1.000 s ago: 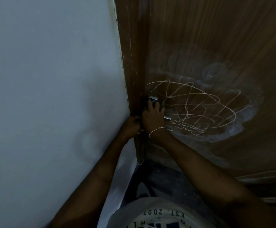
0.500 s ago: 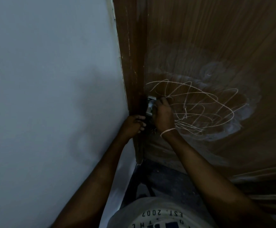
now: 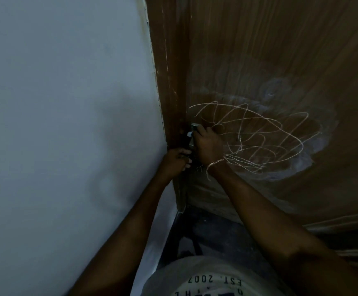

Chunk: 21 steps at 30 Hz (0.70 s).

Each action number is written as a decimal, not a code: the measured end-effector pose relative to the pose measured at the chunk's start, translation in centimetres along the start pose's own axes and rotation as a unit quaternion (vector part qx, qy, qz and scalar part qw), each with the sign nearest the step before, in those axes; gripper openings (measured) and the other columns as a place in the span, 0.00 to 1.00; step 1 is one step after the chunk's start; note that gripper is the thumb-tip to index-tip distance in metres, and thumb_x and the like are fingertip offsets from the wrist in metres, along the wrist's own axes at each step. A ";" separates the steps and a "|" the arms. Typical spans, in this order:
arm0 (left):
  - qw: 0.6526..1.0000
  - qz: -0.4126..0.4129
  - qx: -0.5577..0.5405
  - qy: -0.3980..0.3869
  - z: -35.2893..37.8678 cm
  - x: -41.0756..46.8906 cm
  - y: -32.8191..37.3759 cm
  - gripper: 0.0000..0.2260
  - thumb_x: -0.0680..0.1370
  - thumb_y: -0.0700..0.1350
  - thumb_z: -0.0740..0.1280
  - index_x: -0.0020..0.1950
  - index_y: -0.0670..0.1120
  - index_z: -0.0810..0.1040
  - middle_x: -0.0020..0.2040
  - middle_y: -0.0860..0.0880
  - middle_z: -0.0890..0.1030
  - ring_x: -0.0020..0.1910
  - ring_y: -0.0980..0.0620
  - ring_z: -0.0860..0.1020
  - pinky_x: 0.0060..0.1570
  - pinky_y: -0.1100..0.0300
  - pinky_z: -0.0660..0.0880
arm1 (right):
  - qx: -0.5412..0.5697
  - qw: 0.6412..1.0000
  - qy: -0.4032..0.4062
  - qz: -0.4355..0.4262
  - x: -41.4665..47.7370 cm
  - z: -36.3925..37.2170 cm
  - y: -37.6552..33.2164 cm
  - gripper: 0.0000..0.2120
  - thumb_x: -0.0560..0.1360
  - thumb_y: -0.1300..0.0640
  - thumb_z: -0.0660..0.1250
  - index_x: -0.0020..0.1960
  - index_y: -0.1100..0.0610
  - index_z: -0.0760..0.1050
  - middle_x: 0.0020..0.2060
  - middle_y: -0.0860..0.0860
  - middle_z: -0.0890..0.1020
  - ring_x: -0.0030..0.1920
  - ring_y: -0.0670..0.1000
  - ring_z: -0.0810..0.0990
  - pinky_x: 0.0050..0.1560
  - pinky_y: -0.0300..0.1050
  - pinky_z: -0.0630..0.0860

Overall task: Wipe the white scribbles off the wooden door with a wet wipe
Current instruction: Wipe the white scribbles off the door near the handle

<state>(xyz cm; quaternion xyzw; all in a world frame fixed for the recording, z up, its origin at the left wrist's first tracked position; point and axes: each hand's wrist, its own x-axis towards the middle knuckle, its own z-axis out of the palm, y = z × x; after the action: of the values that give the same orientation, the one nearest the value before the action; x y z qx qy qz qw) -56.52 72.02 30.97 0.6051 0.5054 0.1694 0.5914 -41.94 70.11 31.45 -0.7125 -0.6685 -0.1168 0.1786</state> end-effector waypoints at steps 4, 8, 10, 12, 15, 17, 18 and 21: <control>1.000 0.014 -0.002 0.013 -0.1 -0.2 -0.1 0.14 0.81 0.36 0.61 0.66 0.42 0.77 0.54 0.40 0.82 0.49 0.47 0.81 0.56 0.51 0.78 | 0.004 0.997 0.069 0.030 -0.7 -0.2 1.5 0.07 0.76 0.59 0.66 0.53 0.57 0.80 0.52 0.54 0.80 0.49 0.55 0.77 0.45 0.48 0.74; 1.000 0.010 -0.002 0.020 -0.1 -0.2 -0.1 0.13 0.81 0.36 0.61 0.65 0.41 0.77 0.52 0.40 0.82 0.47 0.48 0.80 0.48 0.59 0.77 | -0.006 0.997 0.077 0.005 1.3 0.2 -0.5 0.07 0.76 0.58 0.67 0.53 0.57 0.81 0.51 0.54 0.81 0.47 0.56 0.79 0.46 0.51 0.75; 1.000 0.014 -0.002 0.023 -0.1 -0.3 0.0 0.13 0.81 0.36 0.61 0.64 0.41 0.77 0.51 0.41 0.82 0.45 0.49 0.80 0.45 0.61 0.77 | -0.016 0.998 0.053 -0.014 1.1 0.5 -0.9 0.07 0.77 0.57 0.67 0.53 0.57 0.82 0.53 0.55 0.83 0.48 0.58 0.81 0.50 0.52 0.75; 0.999 0.022 0.002 0.024 -0.3 -0.5 0.0 0.13 0.81 0.36 0.61 0.63 0.42 0.78 0.50 0.43 0.82 0.44 0.50 0.80 0.45 0.61 0.77 | -0.016 0.999 0.036 -0.008 0.0 0.6 -0.2 0.09 0.77 0.57 0.66 0.54 0.58 0.81 0.55 0.56 0.82 0.50 0.59 0.81 0.53 0.54 0.74; 0.999 0.037 -0.002 0.038 -0.7 -0.5 -0.1 0.13 0.81 0.35 0.61 0.63 0.41 0.78 0.49 0.43 0.82 0.42 0.52 0.80 0.43 0.65 0.76 | 0.008 0.996 0.083 0.015 0.3 0.1 0.7 0.08 0.75 0.58 0.67 0.52 0.58 0.81 0.49 0.55 0.81 0.46 0.57 0.79 0.49 0.51 0.73; 0.998 0.035 -0.002 0.045 -0.6 -0.4 -0.1 0.13 0.81 0.35 0.61 0.63 0.40 0.79 0.49 0.43 0.82 0.41 0.52 0.80 0.42 0.65 0.77 | 0.021 0.996 0.090 0.015 1.6 -0.4 0.1 0.08 0.74 0.60 0.67 0.52 0.58 0.80 0.49 0.55 0.81 0.45 0.56 0.79 0.46 0.50 0.74; 0.998 0.034 0.000 0.045 -0.5 -0.4 0.0 0.13 0.81 0.35 0.61 0.63 0.40 0.79 0.50 0.42 0.82 0.42 0.52 0.80 0.43 0.65 0.77 | 0.030 0.996 0.079 0.016 2.1 -0.6 -0.4 0.09 0.74 0.61 0.67 0.53 0.59 0.80 0.51 0.55 0.81 0.46 0.56 0.79 0.45 0.50 0.75; 0.998 0.043 0.001 0.047 -0.1 -0.3 0.5 0.12 0.81 0.35 0.61 0.62 0.41 0.79 0.49 0.43 0.82 0.42 0.50 0.81 0.43 0.63 0.77 | 0.056 0.997 0.036 0.039 2.2 -0.7 -1.2 0.09 0.77 0.61 0.65 0.57 0.59 0.79 0.55 0.55 0.80 0.50 0.55 0.79 0.42 0.47 0.77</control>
<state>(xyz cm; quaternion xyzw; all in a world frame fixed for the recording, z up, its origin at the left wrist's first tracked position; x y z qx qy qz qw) -56.52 71.97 31.55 0.6182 0.5061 0.2222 0.5588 -42.87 71.83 33.09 -0.7224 -0.6384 -0.0980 0.2469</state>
